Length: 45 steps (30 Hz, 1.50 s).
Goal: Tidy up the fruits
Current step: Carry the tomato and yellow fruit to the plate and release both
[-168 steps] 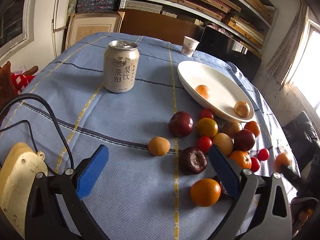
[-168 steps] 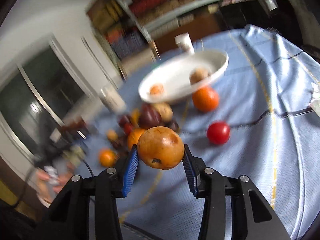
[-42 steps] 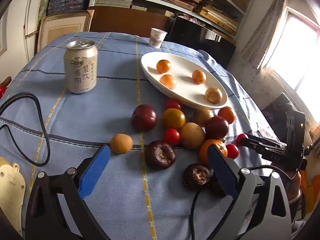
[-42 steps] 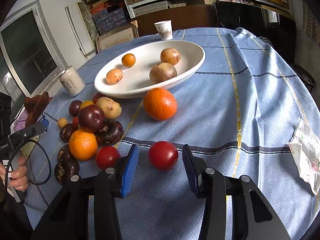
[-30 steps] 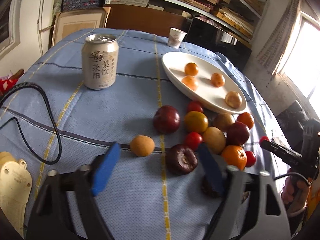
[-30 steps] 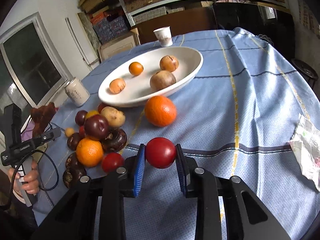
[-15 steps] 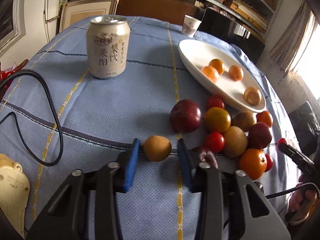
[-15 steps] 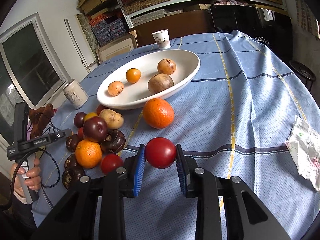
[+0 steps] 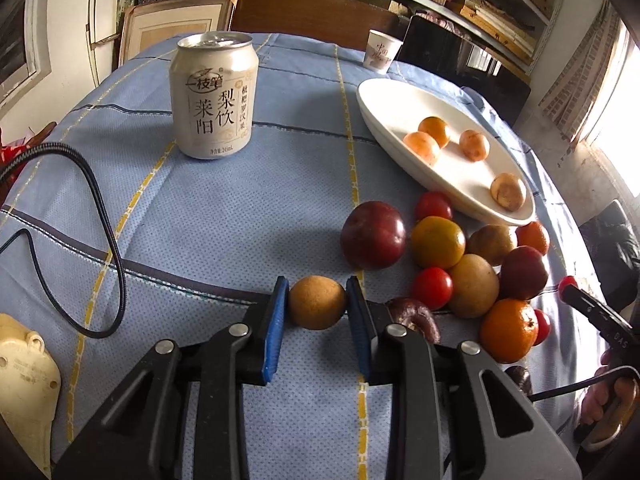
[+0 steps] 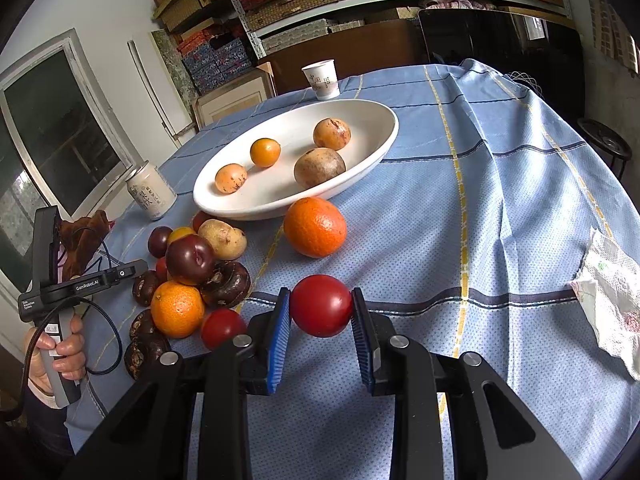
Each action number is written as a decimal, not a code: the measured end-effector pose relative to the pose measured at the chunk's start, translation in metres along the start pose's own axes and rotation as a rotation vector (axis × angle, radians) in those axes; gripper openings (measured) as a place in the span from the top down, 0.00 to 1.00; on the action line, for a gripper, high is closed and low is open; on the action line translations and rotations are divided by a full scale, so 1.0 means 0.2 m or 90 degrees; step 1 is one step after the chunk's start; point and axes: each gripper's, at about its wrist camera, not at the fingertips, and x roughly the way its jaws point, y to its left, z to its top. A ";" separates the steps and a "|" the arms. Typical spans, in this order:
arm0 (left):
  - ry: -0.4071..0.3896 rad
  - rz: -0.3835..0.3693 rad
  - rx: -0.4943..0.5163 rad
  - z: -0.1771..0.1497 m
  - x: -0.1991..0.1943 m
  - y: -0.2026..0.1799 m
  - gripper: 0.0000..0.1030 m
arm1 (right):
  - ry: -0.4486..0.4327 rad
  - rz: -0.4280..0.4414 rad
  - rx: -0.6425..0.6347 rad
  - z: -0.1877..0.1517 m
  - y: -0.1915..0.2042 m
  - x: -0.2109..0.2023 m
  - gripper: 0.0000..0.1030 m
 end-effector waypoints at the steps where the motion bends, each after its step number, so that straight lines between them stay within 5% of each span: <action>1: -0.007 -0.003 0.000 0.00 -0.01 0.00 0.72 | -0.003 0.000 -0.001 0.00 0.00 0.00 0.71; 6: -0.035 -0.025 0.013 -0.01 -0.07 -0.03 0.72 | -0.018 0.011 -0.008 0.00 0.01 -0.03 0.71; 11: -0.001 -0.099 0.024 0.05 -0.09 -0.09 0.72 | -0.019 -0.008 -0.034 0.06 0.06 -0.03 0.71; 16: -0.009 -0.128 0.083 0.27 -0.10 -0.27 0.72 | -0.043 -0.008 -0.080 0.23 0.17 0.01 0.71; 20: 0.031 -0.153 0.109 0.44 0.04 -0.44 0.72 | -0.034 -0.007 -0.095 0.33 0.22 0.08 0.71; 30: 0.102 -0.115 0.135 0.59 0.40 -0.63 0.72 | 0.004 0.005 -0.087 0.47 0.24 0.42 0.71; 32: 0.101 -0.119 0.143 0.60 0.40 -0.64 0.65 | -0.002 0.012 -0.086 0.46 0.25 0.42 0.69; 34: 0.085 -0.142 0.146 0.60 0.35 -0.65 0.30 | 0.001 0.027 -0.082 0.46 0.25 0.41 0.62; 36: 0.053 -0.121 0.139 0.59 0.29 -0.65 0.11 | -0.020 0.022 -0.089 0.44 0.26 0.37 0.51; 45: -0.009 -0.168 0.105 0.35 -0.04 -0.41 0.06 | -0.084 0.055 -0.096 0.27 0.22 0.06 0.37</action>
